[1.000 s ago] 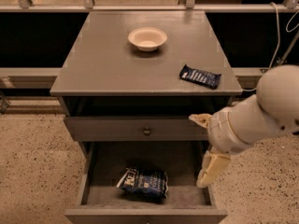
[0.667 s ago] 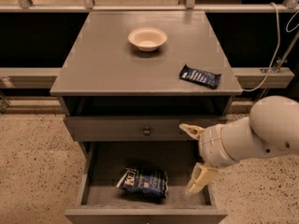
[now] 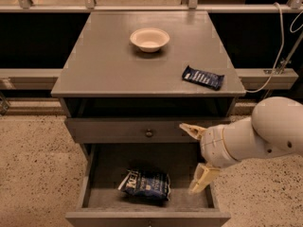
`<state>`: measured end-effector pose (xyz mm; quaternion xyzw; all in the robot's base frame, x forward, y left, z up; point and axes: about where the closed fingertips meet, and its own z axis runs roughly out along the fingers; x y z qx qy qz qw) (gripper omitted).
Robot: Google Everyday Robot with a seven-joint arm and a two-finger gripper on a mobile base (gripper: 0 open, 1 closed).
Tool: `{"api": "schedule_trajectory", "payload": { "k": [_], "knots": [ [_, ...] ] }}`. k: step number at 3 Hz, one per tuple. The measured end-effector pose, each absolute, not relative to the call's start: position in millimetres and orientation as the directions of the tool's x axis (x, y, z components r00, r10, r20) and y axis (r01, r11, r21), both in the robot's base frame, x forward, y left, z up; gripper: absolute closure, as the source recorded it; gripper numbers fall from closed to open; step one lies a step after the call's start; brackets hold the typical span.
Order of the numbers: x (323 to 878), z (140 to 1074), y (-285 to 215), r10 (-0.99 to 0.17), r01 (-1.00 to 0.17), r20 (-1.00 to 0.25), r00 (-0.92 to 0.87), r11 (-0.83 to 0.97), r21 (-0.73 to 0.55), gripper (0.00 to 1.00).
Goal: Pick blue chip bag from middle drawer and place on counter
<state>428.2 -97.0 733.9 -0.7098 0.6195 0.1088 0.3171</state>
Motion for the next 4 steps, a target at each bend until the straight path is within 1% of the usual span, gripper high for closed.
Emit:
{"api": "schedule_trajectory", "payload": {
  "k": [1,2,3,4],
  "knots": [
    [419,691,-83,-0.774,-0.967,-0.618,0.14,0.029,-0.255,0.0],
    [426,640,-73,-0.765,-0.963,-0.64,0.067,0.117,-0.241,0.0],
    [452,602,-68,-0.758,-0.945,-0.653,0.002,0.213,-0.25,0.0],
    [483,570,-65,-0.749,-0.935,-0.662,-0.019,0.248,-0.255,0.0]
  ]
}}
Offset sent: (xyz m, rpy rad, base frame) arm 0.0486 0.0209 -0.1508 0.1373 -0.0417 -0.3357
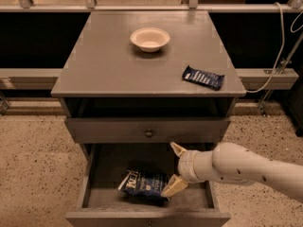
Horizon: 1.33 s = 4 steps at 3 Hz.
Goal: Pick blue chip bag from middle drawer and place on counter
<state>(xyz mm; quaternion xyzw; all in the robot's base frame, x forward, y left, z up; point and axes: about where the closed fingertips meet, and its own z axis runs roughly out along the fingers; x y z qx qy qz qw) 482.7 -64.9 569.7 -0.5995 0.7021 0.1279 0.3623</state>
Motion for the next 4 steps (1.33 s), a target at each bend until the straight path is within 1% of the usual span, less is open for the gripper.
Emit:
{"api": "schedule_trajectory", "payload": {
  "k": [2,4],
  "knots": [
    [484,563,-62,-0.747,-0.941,-0.664,-0.037,0.251,-0.229,0.0],
    [473,500,-52,-0.743,-0.969,-0.644,-0.184,0.246,-0.006,0.0]
  ]
}}
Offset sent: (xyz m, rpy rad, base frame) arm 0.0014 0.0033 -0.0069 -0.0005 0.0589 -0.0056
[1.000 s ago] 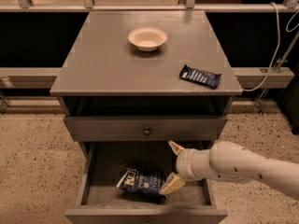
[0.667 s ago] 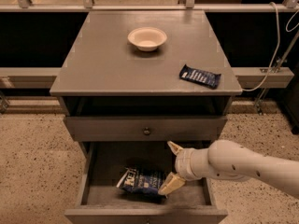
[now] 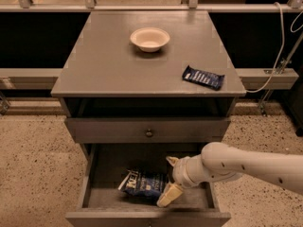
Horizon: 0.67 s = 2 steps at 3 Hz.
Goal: Pick blue chip bag from middle drawer and place on counter
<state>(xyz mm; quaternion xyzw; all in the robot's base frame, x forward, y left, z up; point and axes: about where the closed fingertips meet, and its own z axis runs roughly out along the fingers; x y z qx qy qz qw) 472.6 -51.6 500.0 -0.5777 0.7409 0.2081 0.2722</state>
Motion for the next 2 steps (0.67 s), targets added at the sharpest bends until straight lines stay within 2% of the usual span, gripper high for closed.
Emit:
{"api": "schedule_trajectory", "payload": {
  "k": [2],
  "knots": [
    [471,445,-57,-0.697,-0.944,-0.665,-0.269,0.329,0.037,0.0]
  ]
}}
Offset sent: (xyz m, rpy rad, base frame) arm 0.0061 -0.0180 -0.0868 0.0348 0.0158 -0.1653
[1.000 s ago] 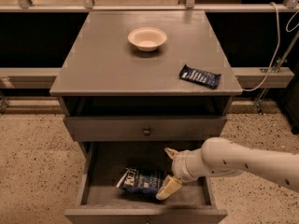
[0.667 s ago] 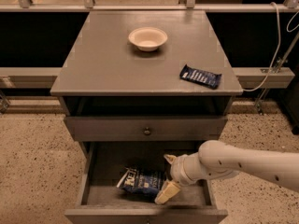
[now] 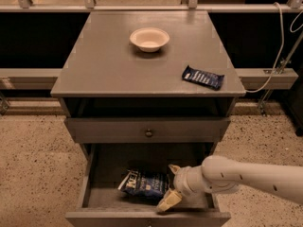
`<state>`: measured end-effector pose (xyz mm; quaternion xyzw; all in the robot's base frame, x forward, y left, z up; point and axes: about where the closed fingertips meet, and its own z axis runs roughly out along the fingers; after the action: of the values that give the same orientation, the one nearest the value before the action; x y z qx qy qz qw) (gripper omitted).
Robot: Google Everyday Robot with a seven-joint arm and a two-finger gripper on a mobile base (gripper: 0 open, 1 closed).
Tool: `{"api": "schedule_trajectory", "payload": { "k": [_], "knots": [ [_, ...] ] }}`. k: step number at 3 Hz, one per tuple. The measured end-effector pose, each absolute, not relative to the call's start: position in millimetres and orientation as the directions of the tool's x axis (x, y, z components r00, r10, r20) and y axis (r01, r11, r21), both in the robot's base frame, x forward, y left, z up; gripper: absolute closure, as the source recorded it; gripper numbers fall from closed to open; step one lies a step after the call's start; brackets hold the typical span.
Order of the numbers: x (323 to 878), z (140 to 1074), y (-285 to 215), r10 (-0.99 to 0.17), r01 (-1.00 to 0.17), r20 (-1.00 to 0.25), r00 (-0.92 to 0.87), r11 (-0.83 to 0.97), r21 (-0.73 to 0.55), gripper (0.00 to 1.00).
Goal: Pick blue chip bag from middle drawer and place on counter
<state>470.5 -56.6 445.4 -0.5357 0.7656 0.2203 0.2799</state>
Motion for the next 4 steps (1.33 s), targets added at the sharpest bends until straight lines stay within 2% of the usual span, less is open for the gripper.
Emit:
{"api": "schedule_trajectory", "payload": {
  "k": [1,2,3,4],
  "knots": [
    [478,436,-63,-0.689,-0.932,-0.666,-0.285,0.362,0.024,0.19],
    [483,430,-68,-0.676,-0.924,-0.675,-0.297,0.382,0.024,0.46],
    [483,421,-71,-0.673,-0.92,-0.671,-0.311,0.389,0.037,0.4],
    [478,418,-71,-0.659,-0.922,-0.684,-0.313,0.383,0.053,0.26]
  ]
}}
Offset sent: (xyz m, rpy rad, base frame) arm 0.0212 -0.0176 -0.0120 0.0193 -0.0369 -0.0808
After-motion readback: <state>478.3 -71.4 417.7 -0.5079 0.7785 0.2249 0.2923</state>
